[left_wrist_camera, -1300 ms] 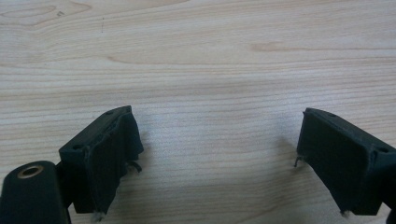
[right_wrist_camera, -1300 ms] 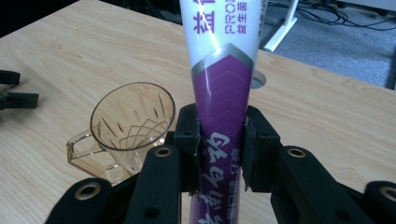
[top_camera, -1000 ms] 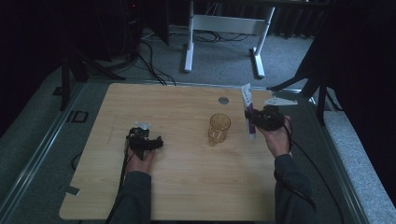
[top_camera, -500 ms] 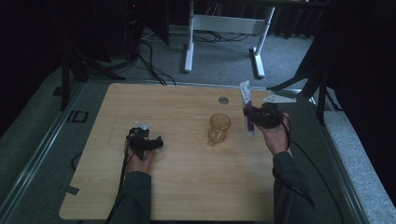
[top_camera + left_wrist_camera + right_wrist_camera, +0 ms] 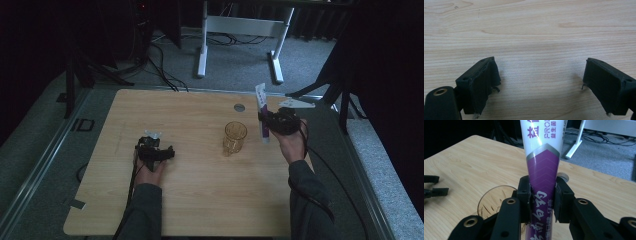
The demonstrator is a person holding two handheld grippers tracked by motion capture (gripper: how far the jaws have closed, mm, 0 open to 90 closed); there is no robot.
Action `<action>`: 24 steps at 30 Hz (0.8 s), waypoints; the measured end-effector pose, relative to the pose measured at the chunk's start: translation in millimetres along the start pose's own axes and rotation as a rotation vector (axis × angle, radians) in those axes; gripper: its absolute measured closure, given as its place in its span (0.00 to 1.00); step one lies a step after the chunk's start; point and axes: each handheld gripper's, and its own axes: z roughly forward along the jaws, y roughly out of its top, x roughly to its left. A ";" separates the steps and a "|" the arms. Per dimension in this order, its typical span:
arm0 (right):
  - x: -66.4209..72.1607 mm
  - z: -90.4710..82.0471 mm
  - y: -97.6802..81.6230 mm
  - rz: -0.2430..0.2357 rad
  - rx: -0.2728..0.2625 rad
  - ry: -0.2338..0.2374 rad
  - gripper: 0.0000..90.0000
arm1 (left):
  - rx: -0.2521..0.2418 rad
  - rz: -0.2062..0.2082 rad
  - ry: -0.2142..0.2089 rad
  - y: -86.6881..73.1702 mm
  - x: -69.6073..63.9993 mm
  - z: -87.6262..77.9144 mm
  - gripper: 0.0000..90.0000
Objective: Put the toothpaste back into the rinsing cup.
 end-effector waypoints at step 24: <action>16.9 13.8 10.8 -0.006 -0.039 0.028 0.79 | 0.000 0.000 0.000 -0.1 -0.1 -0.1 0.13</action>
